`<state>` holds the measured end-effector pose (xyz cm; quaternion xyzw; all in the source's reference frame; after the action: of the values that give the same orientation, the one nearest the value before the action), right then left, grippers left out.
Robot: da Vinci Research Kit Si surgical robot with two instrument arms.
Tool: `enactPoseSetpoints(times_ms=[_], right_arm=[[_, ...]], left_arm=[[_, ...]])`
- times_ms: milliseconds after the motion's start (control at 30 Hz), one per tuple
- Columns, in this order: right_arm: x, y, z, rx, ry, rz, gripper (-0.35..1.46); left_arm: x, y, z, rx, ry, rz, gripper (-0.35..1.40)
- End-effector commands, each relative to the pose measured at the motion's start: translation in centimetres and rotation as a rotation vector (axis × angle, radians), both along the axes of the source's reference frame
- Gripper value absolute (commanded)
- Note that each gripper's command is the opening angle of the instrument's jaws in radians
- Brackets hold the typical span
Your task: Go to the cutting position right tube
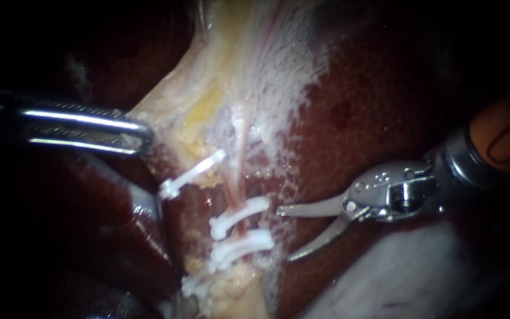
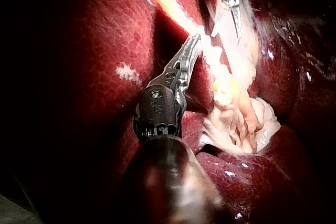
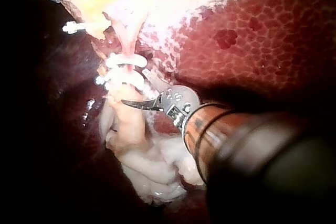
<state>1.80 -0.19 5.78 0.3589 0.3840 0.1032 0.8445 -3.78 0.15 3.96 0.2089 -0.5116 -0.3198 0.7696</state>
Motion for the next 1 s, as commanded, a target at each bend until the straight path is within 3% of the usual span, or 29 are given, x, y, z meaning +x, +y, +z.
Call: enactPoseSetpoints(times_ms=[33,200,733,1000], right_arm=[[0.01,0.0,0.01,-0.001,-0.001,0.003,0.85],[0.1,-0.01,0.06,0.009,-0.013,0.013,0.73],[0.33,-0.03,0.24,0.056,-0.015,-0.044,0.49],[0.52,-0.03,0.28,0.058,-0.02,-0.042,0.43]], left_arm=[[-0.01,0.0,0.01,0.0,0.001,0.0,-0.35],[-0.02,0.0,0.01,0.0,0.001,-0.001,-0.35],[-0.03,-0.01,0.03,-0.001,0.002,-0.001,-0.35],[-0.04,-0.02,0.04,-0.002,0.002,-0.001,-0.35]])
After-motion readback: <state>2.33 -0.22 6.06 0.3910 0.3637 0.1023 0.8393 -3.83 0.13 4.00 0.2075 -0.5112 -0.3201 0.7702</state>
